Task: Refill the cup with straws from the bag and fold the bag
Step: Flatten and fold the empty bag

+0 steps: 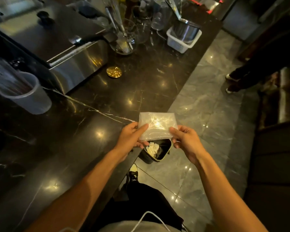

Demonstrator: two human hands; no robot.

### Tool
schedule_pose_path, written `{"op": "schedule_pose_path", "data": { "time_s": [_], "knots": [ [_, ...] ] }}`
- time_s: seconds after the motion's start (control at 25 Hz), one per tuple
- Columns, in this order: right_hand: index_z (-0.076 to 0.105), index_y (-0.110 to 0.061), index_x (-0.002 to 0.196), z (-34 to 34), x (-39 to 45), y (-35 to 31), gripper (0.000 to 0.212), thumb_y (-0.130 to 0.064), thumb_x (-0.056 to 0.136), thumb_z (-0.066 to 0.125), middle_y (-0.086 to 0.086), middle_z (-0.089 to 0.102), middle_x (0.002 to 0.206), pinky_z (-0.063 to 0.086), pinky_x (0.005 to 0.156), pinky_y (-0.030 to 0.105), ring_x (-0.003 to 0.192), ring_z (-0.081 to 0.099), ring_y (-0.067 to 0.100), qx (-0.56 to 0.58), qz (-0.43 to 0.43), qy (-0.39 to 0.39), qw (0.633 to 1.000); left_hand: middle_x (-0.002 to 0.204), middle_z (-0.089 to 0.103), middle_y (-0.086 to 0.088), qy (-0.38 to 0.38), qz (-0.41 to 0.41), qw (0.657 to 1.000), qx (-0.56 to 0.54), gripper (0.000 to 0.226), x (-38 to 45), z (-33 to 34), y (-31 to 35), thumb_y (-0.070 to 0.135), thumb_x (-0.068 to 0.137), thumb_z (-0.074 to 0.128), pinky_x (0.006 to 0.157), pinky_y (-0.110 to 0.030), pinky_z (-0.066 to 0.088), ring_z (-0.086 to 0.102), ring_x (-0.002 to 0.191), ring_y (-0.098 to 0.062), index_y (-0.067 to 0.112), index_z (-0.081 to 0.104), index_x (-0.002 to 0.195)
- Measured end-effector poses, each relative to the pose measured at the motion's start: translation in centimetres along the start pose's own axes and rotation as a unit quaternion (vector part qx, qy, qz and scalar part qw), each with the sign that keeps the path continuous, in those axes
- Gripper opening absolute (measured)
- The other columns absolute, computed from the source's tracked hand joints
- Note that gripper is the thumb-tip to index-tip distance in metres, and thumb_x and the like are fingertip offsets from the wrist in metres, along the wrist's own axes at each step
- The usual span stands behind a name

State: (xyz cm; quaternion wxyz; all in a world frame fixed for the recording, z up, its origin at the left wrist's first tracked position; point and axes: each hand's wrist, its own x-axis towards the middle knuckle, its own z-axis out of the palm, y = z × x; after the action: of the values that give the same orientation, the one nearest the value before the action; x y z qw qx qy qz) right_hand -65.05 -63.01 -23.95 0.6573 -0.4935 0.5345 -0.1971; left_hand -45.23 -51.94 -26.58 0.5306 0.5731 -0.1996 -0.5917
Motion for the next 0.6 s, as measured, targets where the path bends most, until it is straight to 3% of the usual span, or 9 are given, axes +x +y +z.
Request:
{"op": "schedule_pose_path", "data": {
  "time_s": [0.16, 0.36, 0.48, 0.6],
  "knots": [
    [0.071, 0.0, 0.104, -4.0, -0.6, 2.2, 0.016, -0.007, 0.102, 0.056, 0.0, 0.065, 0.065, 0.047, 0.05, 0.023, 0.056, 0.055, 0.012, 0.082, 0.026, 0.056, 0.995, 0.121, 0.074, -0.021, -0.048, -0.066, 0.997, 0.006, 0.039, 1.6, 3.4, -1.0, 0.025, 0.101, 0.063, 0.064, -0.026, 0.061, 0.077, 0.076, -0.024, 0.008, 0.059, 0.137],
    [0.074, -0.001, 0.101, -9.7, 1.4, 5.7, 0.016, 0.002, 0.098, 0.059, 0.005, 0.074, 0.075, 0.06, 0.062, 0.022, 0.063, 0.066, 0.01, 0.164, 0.065, 0.093, 0.98, 0.119, 0.07, -0.025, -0.054, -0.139, 0.988, 0.04, 0.028, 4.9, 8.5, -3.5, 0.01, 0.102, 0.057, 0.063, -0.025, 0.064, 0.078, 0.077, -0.026, 0.005, 0.059, 0.13],
    [0.068, -0.001, 0.103, -13.8, 5.3, 9.0, 0.009, 0.002, 0.097, 0.062, 0.008, 0.074, 0.075, 0.063, 0.065, 0.024, 0.064, 0.071, 0.013, 0.178, 0.103, 0.135, 0.969, 0.112, 0.07, -0.025, -0.014, -0.165, 0.984, 0.071, 0.024, 9.2, 12.4, -7.3, 0.008, 0.103, 0.057, 0.057, -0.022, 0.063, 0.076, 0.072, -0.022, 0.002, 0.057, 0.126],
    [0.063, -0.003, 0.102, -17.6, 9.8, 12.7, 0.007, 0.002, 0.098, 0.062, 0.01, 0.067, 0.08, 0.065, 0.067, 0.029, 0.068, 0.068, 0.019, 0.131, 0.141, 0.155, 0.969, 0.112, 0.069, -0.017, 0.061, -0.176, 0.977, 0.106, 0.034, 14.5, 16.0, -11.8, 0.01, 0.1, 0.065, 0.055, -0.02, 0.06, 0.07, 0.074, -0.018, 0.002, 0.057, 0.133]
  ]
}}
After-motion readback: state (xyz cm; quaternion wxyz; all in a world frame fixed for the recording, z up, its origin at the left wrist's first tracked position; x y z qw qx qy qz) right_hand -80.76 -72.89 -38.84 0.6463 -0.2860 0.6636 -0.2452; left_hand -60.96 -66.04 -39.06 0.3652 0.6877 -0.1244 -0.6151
